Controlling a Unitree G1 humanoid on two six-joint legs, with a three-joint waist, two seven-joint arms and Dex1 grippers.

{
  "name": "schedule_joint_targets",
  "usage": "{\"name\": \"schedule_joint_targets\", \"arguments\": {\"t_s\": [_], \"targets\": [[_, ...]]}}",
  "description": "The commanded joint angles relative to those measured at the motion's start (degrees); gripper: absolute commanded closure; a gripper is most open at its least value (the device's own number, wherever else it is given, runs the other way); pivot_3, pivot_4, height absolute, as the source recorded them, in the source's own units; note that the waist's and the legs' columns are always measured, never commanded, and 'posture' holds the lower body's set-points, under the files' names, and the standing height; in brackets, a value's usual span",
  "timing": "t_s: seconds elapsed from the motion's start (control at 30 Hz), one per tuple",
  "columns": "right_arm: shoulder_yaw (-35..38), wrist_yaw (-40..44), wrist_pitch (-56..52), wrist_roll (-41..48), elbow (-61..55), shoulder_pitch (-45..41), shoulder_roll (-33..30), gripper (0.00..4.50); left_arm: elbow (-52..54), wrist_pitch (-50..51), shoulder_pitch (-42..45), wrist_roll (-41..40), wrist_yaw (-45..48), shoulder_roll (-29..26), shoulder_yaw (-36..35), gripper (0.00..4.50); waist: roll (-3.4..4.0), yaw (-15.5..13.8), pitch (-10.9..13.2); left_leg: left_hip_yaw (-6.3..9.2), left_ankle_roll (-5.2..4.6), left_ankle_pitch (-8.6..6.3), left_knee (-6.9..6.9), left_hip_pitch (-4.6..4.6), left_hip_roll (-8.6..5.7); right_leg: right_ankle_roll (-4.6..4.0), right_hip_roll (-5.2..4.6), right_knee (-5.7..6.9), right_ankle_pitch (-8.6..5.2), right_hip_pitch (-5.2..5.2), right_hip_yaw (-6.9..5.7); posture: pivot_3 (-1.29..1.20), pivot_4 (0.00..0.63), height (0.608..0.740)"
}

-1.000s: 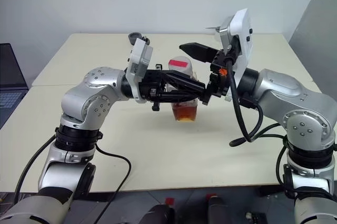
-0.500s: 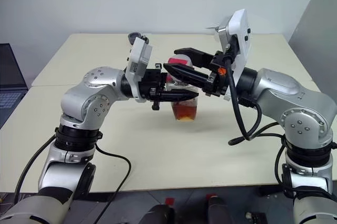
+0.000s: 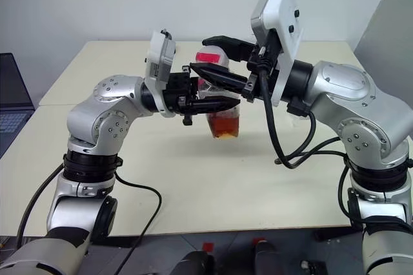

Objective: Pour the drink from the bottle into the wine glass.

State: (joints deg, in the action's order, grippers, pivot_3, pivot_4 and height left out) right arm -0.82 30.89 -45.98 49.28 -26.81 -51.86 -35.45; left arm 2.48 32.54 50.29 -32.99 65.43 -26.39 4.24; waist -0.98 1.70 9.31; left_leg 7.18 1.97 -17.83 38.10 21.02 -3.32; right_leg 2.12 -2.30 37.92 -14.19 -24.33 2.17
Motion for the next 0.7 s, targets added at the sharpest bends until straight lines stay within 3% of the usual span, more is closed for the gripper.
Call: {"name": "schedule_joint_targets", "arguments": {"t_s": [0.03,0.13,0.3,0.5,0.6,0.7], "targets": [[12.74,-10.04,-1.12,2.93,0.93,1.05,0.52,2.68,3.74,0.7,-1.42,-1.0,1.09,-0.25,1.24,2.77,0.0,-0.03,0.0,0.0,0.0,0.0,0.0,0.01,0.0,0.0,0.0,0.0,0.0,0.0,0.0,0.0,0.15,0.74],[15.4,-13.57,-3.16,6.45,-0.53,4.46,1.0,2.68,4.34,1.1,-1.9,-1.27,0.7,-0.29,1.14,2.77,0.0,-0.05,0.0,0.03,0.0,0.0,0.0,0.01,0.0,0.0,-0.03,0.01,0.0,0.0,0.07,0.0,0.15,0.74],[19.74,-28.54,-7.18,24.07,1.04,6.72,4.58,2.68,4.57,1.45,-1.89,-1.59,0.54,-0.25,1.32,2.77,0.0,0.02,0.0,0.03,0.0,0.0,0.0,0.01,0.02,-0.01,-0.02,0.04,0.01,-0.01,0.13,0.0,0.15,0.74],[20.53,-39.69,-3.71,42.26,4.32,3.75,3.21,2.68,4.13,1.17,-1.53,-1.64,0.74,-0.01,1.56,2.77,0.0,0.03,0.0,0.01,0.0,0.0,0.0,0.01,0.01,-0.01,-0.02,0.04,0.0,-0.01,0.12,0.0,0.15,0.74],[19.0,-39.3,-4.22,43.32,4.05,3.24,0.89,2.68,4.13,1.0,-1.59,-1.59,0.97,-0.05,1.6,2.77,0.0,-0.09,0.0,-0.02,-0.01,0.0,0.0,0.01,-0.01,0.0,-0.01,0.02,0.0,0.03,0.08,0.0,0.15,0.74],[15.8,-34.25,-4.64,37.2,2.59,1.59,-1.98,2.68,4.09,0.86,-1.57,-1.51,1.1,-0.01,1.64,2.77,0.01,0.01,0.0,-0.03,-0.02,0.0,-0.02,0.02,0.03,0.0,0.03,-0.04,0.0,0.05,0.03,0.0,0.15,0.74]]}}
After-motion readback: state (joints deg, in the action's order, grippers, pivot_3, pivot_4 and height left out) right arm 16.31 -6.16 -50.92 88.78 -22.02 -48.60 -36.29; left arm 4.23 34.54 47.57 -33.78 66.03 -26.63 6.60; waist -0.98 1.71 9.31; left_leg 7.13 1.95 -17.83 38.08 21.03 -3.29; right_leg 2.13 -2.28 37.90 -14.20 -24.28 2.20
